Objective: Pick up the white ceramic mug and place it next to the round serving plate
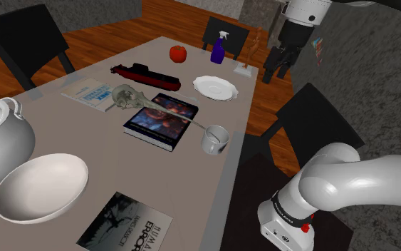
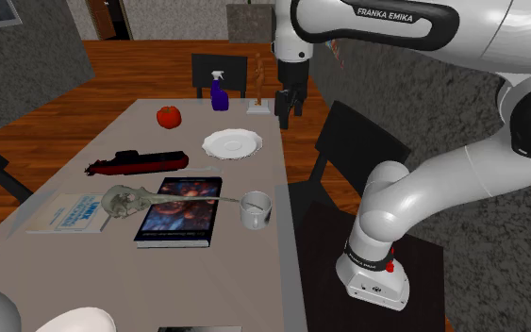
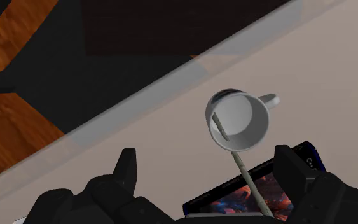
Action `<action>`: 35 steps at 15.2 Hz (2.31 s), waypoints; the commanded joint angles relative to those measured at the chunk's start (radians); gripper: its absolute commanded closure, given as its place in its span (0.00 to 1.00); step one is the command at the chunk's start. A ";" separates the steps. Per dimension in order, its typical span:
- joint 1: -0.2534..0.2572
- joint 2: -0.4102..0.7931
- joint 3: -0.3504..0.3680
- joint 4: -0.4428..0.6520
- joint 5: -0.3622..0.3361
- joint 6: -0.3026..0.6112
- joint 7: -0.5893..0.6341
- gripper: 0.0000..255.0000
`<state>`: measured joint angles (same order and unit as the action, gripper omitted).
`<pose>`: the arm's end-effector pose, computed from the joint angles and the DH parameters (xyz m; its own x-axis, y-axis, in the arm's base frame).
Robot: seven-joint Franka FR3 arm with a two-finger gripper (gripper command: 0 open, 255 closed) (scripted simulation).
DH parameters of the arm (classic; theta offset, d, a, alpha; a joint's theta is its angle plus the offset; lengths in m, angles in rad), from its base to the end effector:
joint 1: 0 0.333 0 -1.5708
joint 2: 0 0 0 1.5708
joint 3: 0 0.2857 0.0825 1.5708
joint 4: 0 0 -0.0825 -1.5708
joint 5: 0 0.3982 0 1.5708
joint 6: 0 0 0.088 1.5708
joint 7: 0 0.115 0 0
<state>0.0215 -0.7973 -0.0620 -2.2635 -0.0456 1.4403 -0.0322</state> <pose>0.3254 -0.0246 0.5973 0.9996 0.0056 -0.0270 0.0056 -1.0000 0.0001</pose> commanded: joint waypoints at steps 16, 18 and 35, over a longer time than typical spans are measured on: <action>0.043 0.110 -0.006 -0.429 0.040 0.571 -0.016 0.00; 0.052 0.159 -0.007 -0.465 0.048 0.660 -0.021 0.00; 0.076 0.331 -0.011 -0.557 0.071 0.930 -0.035 0.00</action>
<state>0.0970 -0.4670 -0.0731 -2.8203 0.0249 2.3702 -0.0676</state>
